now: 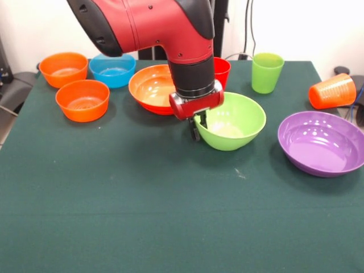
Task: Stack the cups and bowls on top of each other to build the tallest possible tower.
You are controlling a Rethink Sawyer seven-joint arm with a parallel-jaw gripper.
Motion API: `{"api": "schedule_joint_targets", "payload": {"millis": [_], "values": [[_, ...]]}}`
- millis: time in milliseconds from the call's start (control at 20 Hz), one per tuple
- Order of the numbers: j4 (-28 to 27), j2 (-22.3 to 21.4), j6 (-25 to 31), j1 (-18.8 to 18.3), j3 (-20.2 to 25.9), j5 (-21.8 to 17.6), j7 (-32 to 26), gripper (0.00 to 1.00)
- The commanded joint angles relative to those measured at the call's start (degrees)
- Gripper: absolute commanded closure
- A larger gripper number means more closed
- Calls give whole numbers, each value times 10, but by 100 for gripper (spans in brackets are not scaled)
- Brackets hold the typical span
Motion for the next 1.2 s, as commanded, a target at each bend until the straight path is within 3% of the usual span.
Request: {"api": "schedule_joint_targets", "payload": {"millis": [50, 1200], "values": [[-76, 33, 44, -10, 11, -99, -221, 100], [-93, 36, 100, -66, 53, -99, -312, 100]]}}
